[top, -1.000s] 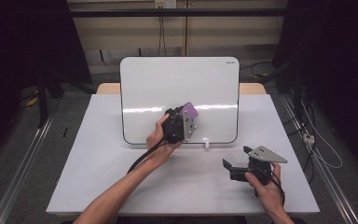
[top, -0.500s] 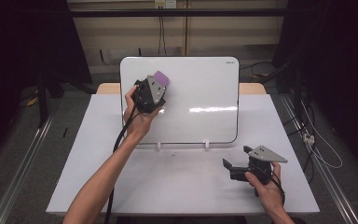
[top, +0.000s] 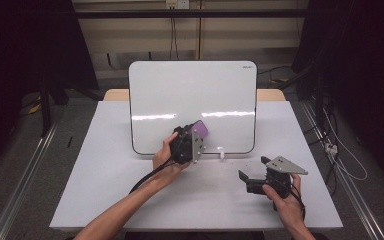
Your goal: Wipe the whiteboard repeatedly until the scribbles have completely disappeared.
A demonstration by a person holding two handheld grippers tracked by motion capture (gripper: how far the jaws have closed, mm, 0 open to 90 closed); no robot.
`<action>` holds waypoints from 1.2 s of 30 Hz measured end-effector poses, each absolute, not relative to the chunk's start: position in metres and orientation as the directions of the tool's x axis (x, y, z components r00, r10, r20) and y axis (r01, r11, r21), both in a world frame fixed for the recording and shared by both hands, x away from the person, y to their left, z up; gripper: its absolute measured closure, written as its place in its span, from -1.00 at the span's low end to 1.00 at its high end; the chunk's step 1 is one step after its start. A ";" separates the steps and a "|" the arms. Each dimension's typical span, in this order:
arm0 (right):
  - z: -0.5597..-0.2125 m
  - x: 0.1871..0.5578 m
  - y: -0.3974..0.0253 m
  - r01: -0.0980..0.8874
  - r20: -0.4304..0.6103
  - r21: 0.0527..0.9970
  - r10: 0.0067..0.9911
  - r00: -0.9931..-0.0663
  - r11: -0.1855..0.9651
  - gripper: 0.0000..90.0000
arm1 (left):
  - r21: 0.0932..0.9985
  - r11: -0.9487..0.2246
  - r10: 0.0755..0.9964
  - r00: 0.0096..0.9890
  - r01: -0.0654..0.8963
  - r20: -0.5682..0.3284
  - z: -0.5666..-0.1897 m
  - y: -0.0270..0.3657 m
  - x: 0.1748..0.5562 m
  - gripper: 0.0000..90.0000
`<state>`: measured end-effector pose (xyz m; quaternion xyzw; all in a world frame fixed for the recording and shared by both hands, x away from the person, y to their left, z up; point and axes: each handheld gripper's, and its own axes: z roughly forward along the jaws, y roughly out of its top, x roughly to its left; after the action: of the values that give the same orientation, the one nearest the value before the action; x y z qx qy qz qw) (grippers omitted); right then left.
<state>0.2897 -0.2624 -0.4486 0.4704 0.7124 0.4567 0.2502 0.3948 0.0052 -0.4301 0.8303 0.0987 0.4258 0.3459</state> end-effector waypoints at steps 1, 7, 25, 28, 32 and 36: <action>-0.448 0.290 -0.263 0.441 0.074 0.887 0.898 -0.433 0.140 -0.88 | 0.657 -0.742 0.454 0.623 -0.131 0.637 -0.429 0.006 0.395 -0.08; -0.448 0.288 -0.263 0.439 0.077 0.888 0.897 -0.435 0.137 -0.88 | 0.714 -0.694 0.542 0.586 -0.091 0.602 -0.416 0.025 0.411 -0.08; -0.449 0.290 -0.258 0.447 0.103 0.887 0.890 -0.444 0.120 -0.88 | 0.932 -0.343 0.816 0.528 0.118 0.233 -0.372 0.103 0.434 -0.08; -0.448 0.290 -0.256 0.444 0.101 0.888 0.889 -0.446 0.122 -0.88 | 0.952 -0.276 0.803 0.575 0.131 0.153 -0.371 0.105 0.429 -0.08; -0.448 0.291 -0.252 0.439 0.100 0.890 0.888 -0.449 0.122 -0.88 | 0.968 -0.194 0.779 0.625 0.159 0.054 -0.371 0.104 0.422 -0.08; -0.447 0.293 -0.246 0.430 0.100 0.895 0.884 -0.457 0.121 -0.88 | 0.972 -0.161 0.748 0.664 0.172 0.006 -0.369 0.104 0.415 -0.08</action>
<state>0.2925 -0.2458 -0.4469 0.4629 0.7096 0.4745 0.2390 0.4149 0.1036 -0.3693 0.7177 0.3205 0.2555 0.5630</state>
